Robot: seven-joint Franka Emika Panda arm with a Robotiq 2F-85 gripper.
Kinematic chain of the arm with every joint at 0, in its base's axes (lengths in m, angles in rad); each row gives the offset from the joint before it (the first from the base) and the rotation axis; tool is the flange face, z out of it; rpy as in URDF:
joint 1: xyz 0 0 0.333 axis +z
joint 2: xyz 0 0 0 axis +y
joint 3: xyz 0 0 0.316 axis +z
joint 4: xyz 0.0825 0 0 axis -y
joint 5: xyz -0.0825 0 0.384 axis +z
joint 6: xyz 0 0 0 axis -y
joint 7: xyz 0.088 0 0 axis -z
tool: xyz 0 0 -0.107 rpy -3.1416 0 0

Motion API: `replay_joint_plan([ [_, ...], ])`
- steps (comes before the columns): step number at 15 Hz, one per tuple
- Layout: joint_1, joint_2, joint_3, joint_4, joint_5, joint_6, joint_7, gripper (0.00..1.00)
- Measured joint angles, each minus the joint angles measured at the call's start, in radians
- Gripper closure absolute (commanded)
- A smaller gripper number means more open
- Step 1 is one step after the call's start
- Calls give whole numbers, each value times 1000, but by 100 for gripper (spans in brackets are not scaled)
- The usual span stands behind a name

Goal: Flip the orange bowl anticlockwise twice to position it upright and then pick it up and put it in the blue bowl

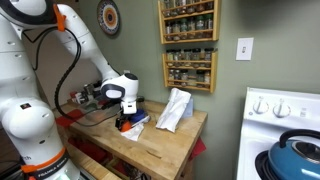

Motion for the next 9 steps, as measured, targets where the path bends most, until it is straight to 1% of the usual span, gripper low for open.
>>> replay_joint_plan([
  [2, -5, 3, -3, 0, 21, -25, -17, 49],
  [6, -10, 5, -4, 0, 44, -62, -34, 51],
  [9, -1, -7, 5, 0, 32, -65, -7, 51],
])
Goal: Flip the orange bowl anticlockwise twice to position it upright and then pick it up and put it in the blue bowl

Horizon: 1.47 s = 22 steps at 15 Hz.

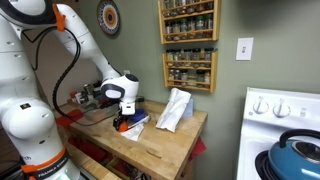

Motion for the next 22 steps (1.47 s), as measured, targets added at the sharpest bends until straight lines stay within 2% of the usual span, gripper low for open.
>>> replay_joint_plan([
  [2, 16, -19, 16, -1, -40, 0, 70, 51],
  [5, 45, -58, 57, -7, -177, 4, 263, 51],
  [13, 66, -118, 162, -5, -766, -16, 860, 51],
  [15, 72, -141, 191, -1, -853, -62, 955, 51],
  [22, 89, -139, 261, 22, -1074, -171, 1162, 51],
])
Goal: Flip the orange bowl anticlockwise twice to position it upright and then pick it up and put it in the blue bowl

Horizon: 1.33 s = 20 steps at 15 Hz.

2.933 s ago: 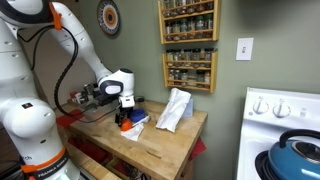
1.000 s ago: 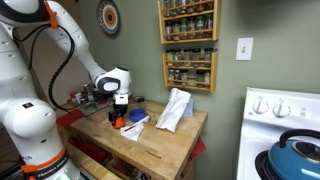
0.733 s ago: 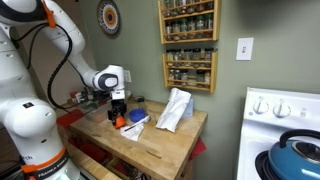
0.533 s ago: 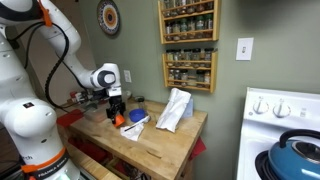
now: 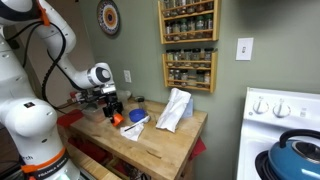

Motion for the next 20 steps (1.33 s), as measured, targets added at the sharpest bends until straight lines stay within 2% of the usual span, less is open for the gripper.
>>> replay_joint_plan([
  [14, 82, 179, -1, 93, -324, -82, 297, 51],
  [15, 87, 190, -4, 100, -338, -87, 309, 27],
  [16, 89, 197, -9, 107, -347, -91, 315, 17],
  [18, 91, 212, -17, 118, -355, -92, 318, 10],
  [20, 94, 229, -25, 126, -356, -93, 319, 8],
])
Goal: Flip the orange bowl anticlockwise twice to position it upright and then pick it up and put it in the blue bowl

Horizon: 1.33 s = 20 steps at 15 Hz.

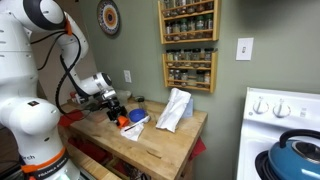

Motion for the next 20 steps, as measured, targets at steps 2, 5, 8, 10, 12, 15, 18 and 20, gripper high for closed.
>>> replay_joint_plan([
  [2, 5, 14, -7, 6, 0, 0, 0, 8],
  [5, 16, 29, -13, 17, 0, 0, 1, 0],
  [8, 18, 29, -19, 22, 4, 1, -2, 0],
  [10, 16, 19, -28, 22, 31, 6, -30, 0],
  [12, 11, -3, -37, 21, 80, 14, -81, 0],
  [15, 0, -49, -55, 10, 168, 53, -195, 0],
  [18, -16, -100, -74, -14, 288, 91, -338, 0],
  [20, -25, -137, -87, -30, 363, 91, -416, 0],
])
